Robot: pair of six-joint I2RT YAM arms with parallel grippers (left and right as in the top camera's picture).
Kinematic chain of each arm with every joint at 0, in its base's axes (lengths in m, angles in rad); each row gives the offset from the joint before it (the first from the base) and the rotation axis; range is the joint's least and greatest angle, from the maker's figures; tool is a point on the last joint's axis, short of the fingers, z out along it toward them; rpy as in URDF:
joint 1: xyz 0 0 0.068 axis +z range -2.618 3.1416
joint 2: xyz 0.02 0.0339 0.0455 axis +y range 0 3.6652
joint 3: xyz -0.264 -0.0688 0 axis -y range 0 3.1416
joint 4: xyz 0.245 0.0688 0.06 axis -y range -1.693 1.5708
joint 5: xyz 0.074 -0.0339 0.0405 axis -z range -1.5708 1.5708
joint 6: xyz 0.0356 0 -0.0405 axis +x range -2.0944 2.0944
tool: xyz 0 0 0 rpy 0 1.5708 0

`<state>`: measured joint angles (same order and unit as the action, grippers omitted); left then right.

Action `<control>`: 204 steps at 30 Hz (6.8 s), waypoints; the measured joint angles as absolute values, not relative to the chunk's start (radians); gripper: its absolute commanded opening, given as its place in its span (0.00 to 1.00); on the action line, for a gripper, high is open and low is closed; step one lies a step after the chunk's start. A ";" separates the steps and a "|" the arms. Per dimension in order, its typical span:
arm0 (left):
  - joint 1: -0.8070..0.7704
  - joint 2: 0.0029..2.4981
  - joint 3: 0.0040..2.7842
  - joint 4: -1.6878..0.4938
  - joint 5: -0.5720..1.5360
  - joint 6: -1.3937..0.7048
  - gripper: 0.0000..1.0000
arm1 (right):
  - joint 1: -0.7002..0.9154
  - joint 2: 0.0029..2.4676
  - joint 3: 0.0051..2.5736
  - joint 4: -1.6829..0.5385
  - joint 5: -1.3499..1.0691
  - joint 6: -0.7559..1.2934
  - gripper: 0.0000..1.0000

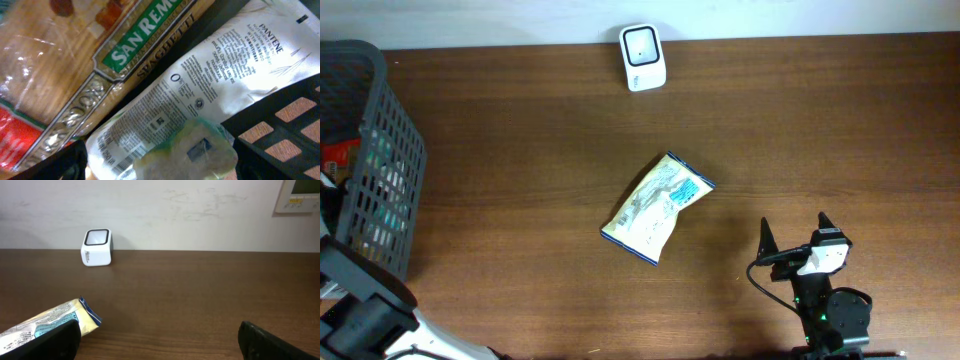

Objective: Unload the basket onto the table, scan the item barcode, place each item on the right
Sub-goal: 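Reach the left gripper into the basket and grasp the mint box, then place the mint box beside the snack bag with the left gripper, then grasp the white toothpaste tube in the basket with the left gripper, then set the toothpaste tube down left of the mint box, then grasp the spaghetti pack in the basket with the left gripper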

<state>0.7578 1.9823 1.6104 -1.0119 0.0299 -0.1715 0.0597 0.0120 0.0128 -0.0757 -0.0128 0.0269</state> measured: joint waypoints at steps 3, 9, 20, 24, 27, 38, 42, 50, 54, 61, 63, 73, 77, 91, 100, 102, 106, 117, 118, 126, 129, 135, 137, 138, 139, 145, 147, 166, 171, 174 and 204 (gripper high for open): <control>0.758 1.982 1.580 -0.979 0.036 -0.159 0.32 | 0.060 0.012 0.013 -0.076 -0.013 0.027 0.99; 0.758 1.982 1.573 -0.955 0.041 -0.142 0.00 | 0.060 0.012 0.013 -0.075 -0.012 0.027 0.99; 0.755 1.694 1.795 -1.047 0.179 -0.174 0.00 | 0.060 0.012 0.013 -0.076 -0.013 0.027 0.99; 0.665 1.454 1.835 -1.133 0.295 -0.202 0.00 | 0.060 0.012 0.013 -0.076 -0.012 0.028 0.99; 0.485 1.433 1.828 -1.225 0.327 -0.206 0.00 | 0.060 0.012 0.013 -0.075 -0.012 0.027 0.99; -0.054 1.455 1.201 -0.860 0.299 -0.248 0.00 | 0.060 0.012 0.013 -0.076 -0.013 0.027 0.99; -0.158 1.486 0.957 -0.460 0.296 -0.378 0.00 | 0.060 0.012 0.013 -0.075 -0.012 0.027 0.99; -0.239 1.630 0.870 -0.223 0.296 -0.495 1.00 | 0.060 0.012 0.013 -0.076 -0.012 0.027 0.99; -0.184 1.618 0.962 -0.368 0.295 -0.479 0.99 | 0.060 0.012 0.013 -0.075 -0.012 0.027 0.99; -0.057 1.554 1.697 -1.001 0.128 -0.308 0.99 | 0.060 0.012 0.013 -0.076 -0.013 0.027 0.99; 0.022 1.536 1.855 -1.065 0.075 -0.285 0.99 | 0.060 0.012 0.013 -0.076 -0.012 0.027 0.99; 0.622 1.570 1.983 -1.155 -0.057 -0.230 0.99 | 0.060 0.012 0.013 -0.076 -0.012 0.027 0.99; 0.699 1.662 1.932 -1.155 -0.056 -0.141 0.96 | 0.060 0.012 0.013 -0.076 -0.013 0.027 0.99; 0.790 1.936 1.674 -1.046 0.072 0.226 0.99 | 0.060 0.012 0.013 -0.075 -0.013 0.027 0.99; 0.792 2.109 1.679 -1.044 0.125 0.361 0.55 | 0.060 0.012 0.013 -0.076 -0.012 0.027 0.99; 0.793 2.120 1.685 -1.044 0.132 0.371 0.16 | 0.060 0.012 0.013 -0.076 -0.012 0.027 0.99; 0.793 2.123 1.694 -1.063 0.173 0.378 0.00 | 0.060 0.012 0.013 -0.076 -0.012 0.027 0.99; 0.785 2.193 1.939 -1.315 0.134 0.267 0.00 | 0.060 0.012 0.013 -0.076 -0.013 0.028 0.99; 0.785 2.193 2.001 -1.341 0.124 0.239 0.00 | 0.060 0.012 0.013 -0.076 -0.013 0.027 0.99; 0.788 2.028 2.275 -1.391 0.168 0.046 0.00 | 0.060 0.012 0.013 -0.076 -0.013 0.028 0.99; 0.782 1.878 2.307 -1.360 0.356 0.006 0.00 | 0.060 0.012 0.013 -0.076 -0.013 0.027 0.99; 0.525 1.718 2.319 -1.486 0.473 -0.006 0.00 | 0.060 0.012 0.013 -0.076 -0.012 0.027 0.99; 0.360 1.715 2.307 -1.555 0.401 -0.005 0.00 | 0.060 0.012 0.013 -0.076 -0.012 0.027 0.99; 0.286 1.711 2.271 -1.560 0.359 -0.005 0.00 | 0.060 0.012 0.013 -0.075 -0.013 0.027 0.99; 0.221 1.709 2.216 -1.555 0.324 -0.005 0.00 | 0.060 0.012 0.013 -0.076 -0.013 0.027 0.99; 0.020 1.713 1.747 -1.346 0.234 -0.021 0.00 | 0.060 0.012 0.013 -0.075 -0.012 0.027 0.99; 0.006 1.715 1.577 -1.227 0.221 -0.043 0.00 | 0.060 0.012 0.013 -0.073 -0.012 0.028 0.99; -0.088 1.713 1.083 -0.817 0.257 -0.173 0.55 | 0.060 0.012 0.013 -0.075 -0.012 0.028 0.99; -0.088 1.663 1.404 -1.004 0.258 -0.161 0.99 | 0.060 0.012 0.013 -0.075 -0.012 0.027 0.99; -0.084 1.602 1.683 -1.034 0.238 -0.071 0.99 | 0.060 0.012 0.013 -0.076 -0.013 0.027 0.99; 0.646 1.897 1.733 -0.847 -0.289 0.140 0.99 | 0.060 0.012 0.013 -0.076 -0.013 0.028 0.99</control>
<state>0.6464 1.8969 1.7332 -0.8471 -0.2886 0.1402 0.0597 0.0120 0.0128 -0.0757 -0.0128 0.0277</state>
